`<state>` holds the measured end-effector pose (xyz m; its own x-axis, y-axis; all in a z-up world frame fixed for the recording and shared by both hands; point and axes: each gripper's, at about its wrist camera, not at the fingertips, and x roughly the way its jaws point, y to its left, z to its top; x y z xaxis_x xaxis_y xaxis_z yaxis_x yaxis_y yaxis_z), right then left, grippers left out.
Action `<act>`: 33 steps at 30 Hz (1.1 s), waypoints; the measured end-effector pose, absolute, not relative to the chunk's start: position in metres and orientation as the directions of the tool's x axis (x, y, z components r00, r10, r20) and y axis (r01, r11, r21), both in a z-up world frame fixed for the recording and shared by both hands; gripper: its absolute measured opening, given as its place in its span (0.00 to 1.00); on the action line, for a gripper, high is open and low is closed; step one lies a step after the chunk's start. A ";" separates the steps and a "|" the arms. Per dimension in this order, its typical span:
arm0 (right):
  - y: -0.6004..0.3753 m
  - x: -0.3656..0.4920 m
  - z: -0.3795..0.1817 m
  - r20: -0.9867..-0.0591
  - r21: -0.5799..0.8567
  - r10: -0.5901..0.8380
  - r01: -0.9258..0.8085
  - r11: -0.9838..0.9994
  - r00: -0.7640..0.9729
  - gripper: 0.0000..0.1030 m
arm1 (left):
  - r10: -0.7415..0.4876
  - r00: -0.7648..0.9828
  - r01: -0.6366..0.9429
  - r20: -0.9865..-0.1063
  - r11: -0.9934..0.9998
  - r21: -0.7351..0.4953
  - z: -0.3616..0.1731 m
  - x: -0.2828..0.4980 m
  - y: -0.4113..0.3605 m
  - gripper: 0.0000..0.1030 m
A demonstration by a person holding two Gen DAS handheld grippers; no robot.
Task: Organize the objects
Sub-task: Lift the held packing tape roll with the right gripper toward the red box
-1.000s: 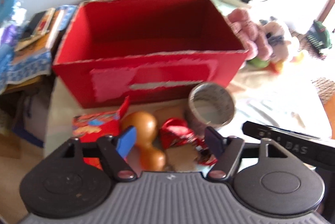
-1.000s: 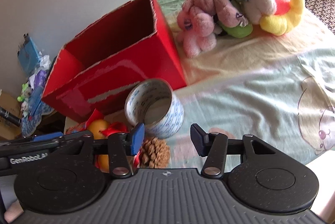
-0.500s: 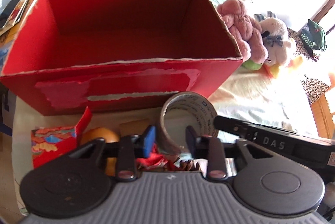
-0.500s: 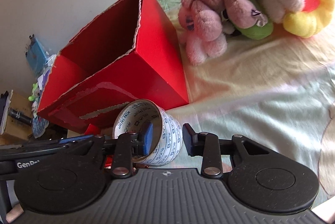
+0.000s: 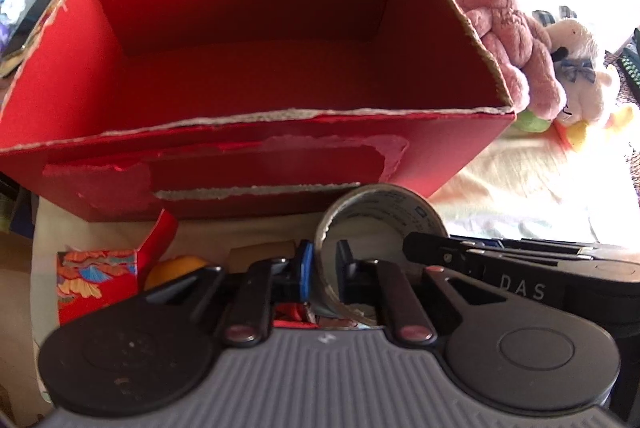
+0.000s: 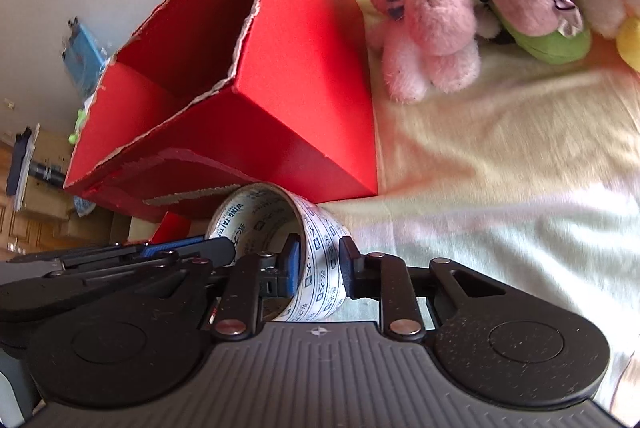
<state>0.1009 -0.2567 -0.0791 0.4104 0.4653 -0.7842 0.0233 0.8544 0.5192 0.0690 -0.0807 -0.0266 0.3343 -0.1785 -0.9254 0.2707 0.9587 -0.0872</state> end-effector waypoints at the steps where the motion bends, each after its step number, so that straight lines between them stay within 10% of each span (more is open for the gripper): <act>1: -0.258 0.100 -0.077 -0.790 0.508 0.457 0.019 0.861 0.408 0.20 | -0.179 0.335 0.272 -0.925 0.958 -0.086 -0.025 0.067 -0.083 0.06; 17: -0.355 0.063 -0.038 -0.815 0.383 0.285 0.100 0.918 0.504 0.14 | -0.325 0.354 0.508 -0.877 0.854 -0.112 0.017 0.022 -0.185 0.03; 33: -0.364 0.098 0.054 -0.595 0.445 0.286 0.011 0.896 0.751 0.14 | -0.480 0.556 0.560 -0.678 0.820 -0.121 0.117 0.058 -0.196 0.03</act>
<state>0.0983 -0.3641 0.0541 0.7510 0.2864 -0.5950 0.0109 0.8956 0.4448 0.0581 -0.1963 0.1174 0.5561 -0.4804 -0.6782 0.5601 0.8195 -0.1212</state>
